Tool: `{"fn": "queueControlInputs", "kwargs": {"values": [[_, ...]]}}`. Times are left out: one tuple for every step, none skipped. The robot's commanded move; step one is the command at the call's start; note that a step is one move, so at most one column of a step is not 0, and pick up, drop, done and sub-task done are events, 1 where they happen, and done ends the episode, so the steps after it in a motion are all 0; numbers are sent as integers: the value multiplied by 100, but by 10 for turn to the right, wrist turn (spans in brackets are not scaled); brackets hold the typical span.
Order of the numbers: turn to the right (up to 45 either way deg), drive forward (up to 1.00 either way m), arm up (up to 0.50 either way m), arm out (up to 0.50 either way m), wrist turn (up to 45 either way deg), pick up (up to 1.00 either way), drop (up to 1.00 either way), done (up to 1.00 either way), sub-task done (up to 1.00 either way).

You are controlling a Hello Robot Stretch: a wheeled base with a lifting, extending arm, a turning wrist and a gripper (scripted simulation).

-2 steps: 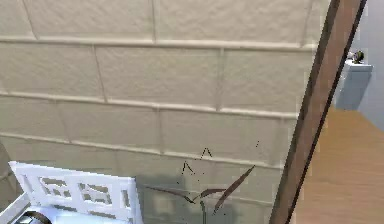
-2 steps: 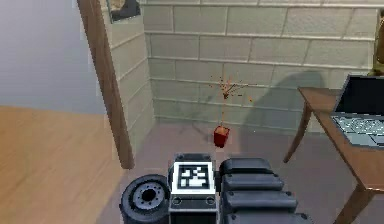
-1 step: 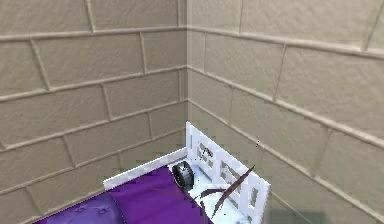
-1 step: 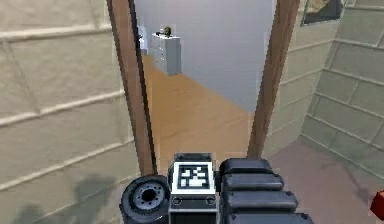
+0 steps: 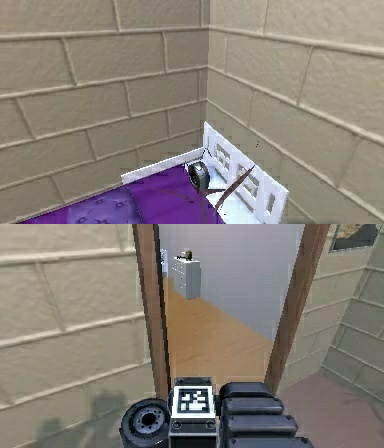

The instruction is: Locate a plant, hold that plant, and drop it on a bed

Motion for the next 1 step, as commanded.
{"fn": "queueControlInputs", "kwargs": {"values": [[0,5,0,0,0,0,0,0,0]]}}
